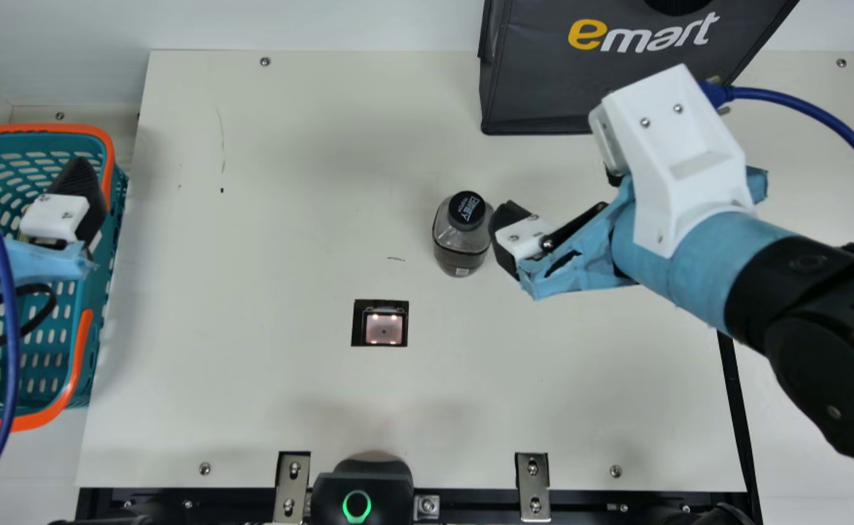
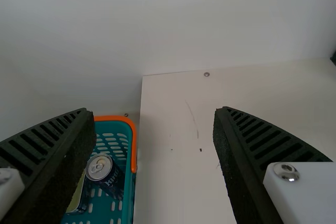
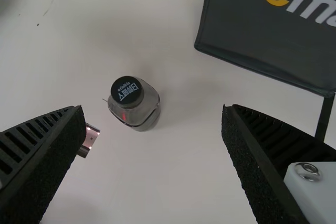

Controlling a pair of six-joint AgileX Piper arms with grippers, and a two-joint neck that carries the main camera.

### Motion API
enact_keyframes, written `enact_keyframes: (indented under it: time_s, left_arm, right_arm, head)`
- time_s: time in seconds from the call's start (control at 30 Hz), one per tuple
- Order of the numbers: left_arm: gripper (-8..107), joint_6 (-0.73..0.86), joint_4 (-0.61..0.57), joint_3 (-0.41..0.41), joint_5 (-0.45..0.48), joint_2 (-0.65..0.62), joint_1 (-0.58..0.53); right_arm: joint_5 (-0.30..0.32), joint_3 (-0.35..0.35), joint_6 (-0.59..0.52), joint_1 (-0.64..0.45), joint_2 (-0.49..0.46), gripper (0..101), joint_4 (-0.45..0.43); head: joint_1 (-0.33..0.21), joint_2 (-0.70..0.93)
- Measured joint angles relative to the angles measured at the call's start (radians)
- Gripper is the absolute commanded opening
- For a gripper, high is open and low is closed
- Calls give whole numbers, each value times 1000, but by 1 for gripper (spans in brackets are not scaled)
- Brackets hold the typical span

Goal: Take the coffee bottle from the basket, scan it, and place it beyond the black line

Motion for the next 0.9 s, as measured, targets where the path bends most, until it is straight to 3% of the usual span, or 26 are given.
enact_keyframes:
  time_s: [0.9]
  left_arm:
    - [90,0,0,0,0,0,0]
  right_arm:
    - [-108,41,2,107,161,91,3]
  head:
    - [0,0]
